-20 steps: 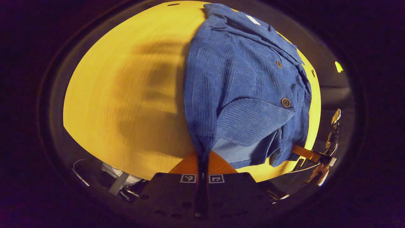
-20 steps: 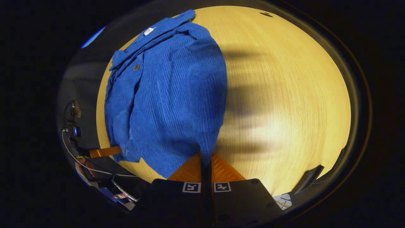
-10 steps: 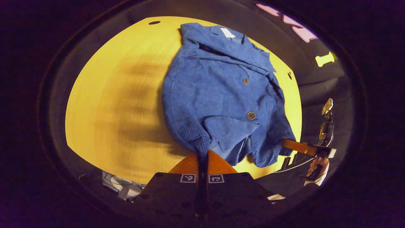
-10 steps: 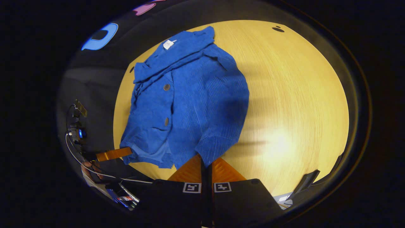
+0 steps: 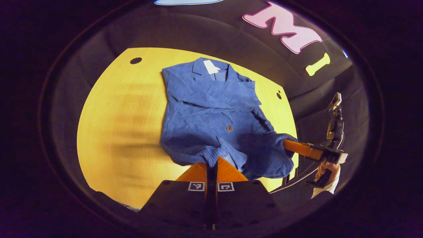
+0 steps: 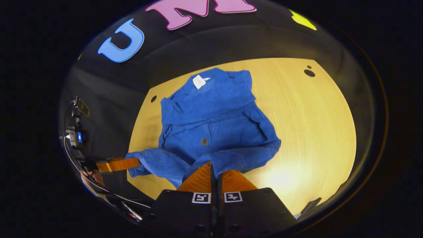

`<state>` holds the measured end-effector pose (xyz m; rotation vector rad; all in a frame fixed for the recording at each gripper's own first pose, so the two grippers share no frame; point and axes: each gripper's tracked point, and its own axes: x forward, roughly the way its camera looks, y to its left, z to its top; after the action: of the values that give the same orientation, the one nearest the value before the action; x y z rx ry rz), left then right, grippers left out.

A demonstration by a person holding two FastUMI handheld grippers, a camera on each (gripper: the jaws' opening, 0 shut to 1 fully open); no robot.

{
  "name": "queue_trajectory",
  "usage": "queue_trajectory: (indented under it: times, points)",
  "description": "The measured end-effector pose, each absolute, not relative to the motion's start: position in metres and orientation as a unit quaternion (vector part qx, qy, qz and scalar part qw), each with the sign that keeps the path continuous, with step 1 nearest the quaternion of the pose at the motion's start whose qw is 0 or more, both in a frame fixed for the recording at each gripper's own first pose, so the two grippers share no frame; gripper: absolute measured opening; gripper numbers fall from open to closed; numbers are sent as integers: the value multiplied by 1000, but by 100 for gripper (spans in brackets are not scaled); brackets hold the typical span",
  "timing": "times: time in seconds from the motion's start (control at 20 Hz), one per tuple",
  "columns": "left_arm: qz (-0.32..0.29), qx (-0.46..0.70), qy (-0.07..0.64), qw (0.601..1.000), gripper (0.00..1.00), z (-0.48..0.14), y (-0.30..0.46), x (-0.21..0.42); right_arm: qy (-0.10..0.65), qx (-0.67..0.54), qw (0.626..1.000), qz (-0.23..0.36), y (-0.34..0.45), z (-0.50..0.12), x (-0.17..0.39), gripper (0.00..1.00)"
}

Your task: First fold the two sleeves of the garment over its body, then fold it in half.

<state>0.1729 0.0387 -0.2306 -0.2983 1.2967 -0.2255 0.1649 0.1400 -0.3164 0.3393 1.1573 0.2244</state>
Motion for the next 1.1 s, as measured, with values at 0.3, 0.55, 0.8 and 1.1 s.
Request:
queue_trajectory:
  times: [0.3, 0.55, 0.8, 1.1]
  points:
    - [-79, -85, 584, 804, 0, -214, 64, 267, 518, 171, 833, 94, 129, -306, 267, 0]
    - [-53, -128, 574, 807, 0, -216, 85, 354, 504, 197, 838, 68, 104, -340, 365, 0]
    - [-5, -162, 596, 786, 0, -270, 118, 403, 505, 165, 845, 64, 106, -385, 436, 0]
    - [22, -140, 627, 766, 0, -318, 133, 425, 526, 148, 835, 66, 115, -450, 458, 0]
